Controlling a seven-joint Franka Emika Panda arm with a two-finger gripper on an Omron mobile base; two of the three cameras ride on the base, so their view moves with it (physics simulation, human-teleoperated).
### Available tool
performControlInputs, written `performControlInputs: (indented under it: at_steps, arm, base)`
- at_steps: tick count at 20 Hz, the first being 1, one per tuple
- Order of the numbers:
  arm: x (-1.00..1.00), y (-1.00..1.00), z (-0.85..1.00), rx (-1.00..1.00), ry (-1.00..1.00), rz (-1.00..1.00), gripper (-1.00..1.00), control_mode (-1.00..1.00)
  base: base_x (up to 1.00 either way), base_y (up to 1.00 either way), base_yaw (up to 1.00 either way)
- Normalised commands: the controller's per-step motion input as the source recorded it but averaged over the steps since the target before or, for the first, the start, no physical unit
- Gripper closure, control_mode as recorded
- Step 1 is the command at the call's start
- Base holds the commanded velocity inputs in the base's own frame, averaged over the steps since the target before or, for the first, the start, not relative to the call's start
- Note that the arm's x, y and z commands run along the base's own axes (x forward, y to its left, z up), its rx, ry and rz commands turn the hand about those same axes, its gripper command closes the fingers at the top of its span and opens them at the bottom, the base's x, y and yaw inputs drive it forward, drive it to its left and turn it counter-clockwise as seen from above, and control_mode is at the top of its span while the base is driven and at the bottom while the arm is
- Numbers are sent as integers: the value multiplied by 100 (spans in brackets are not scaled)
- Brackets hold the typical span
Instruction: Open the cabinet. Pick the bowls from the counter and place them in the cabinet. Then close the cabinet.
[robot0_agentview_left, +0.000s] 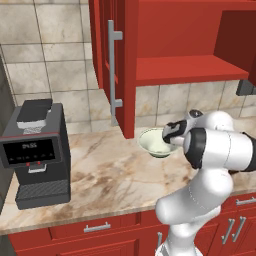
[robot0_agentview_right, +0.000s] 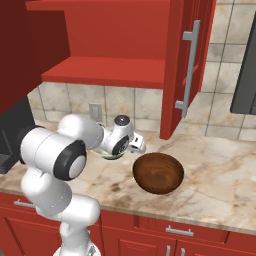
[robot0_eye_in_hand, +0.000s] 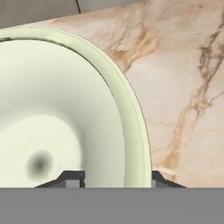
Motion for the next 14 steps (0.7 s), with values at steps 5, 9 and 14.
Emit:
performControlInputs:
  at_steps: [5, 9, 14]
  arm:
    - [-9, -5, 59, 17, -12, 0, 100, -100]
    - [-19, -2, 81, 28, -19, 0, 100, -100]
    - [-30, -2, 84, 34, -15, 0, 100, -100]
  base:
    - [0, 0, 0]
    - [0, 0, 0]
    - [0, 0, 0]
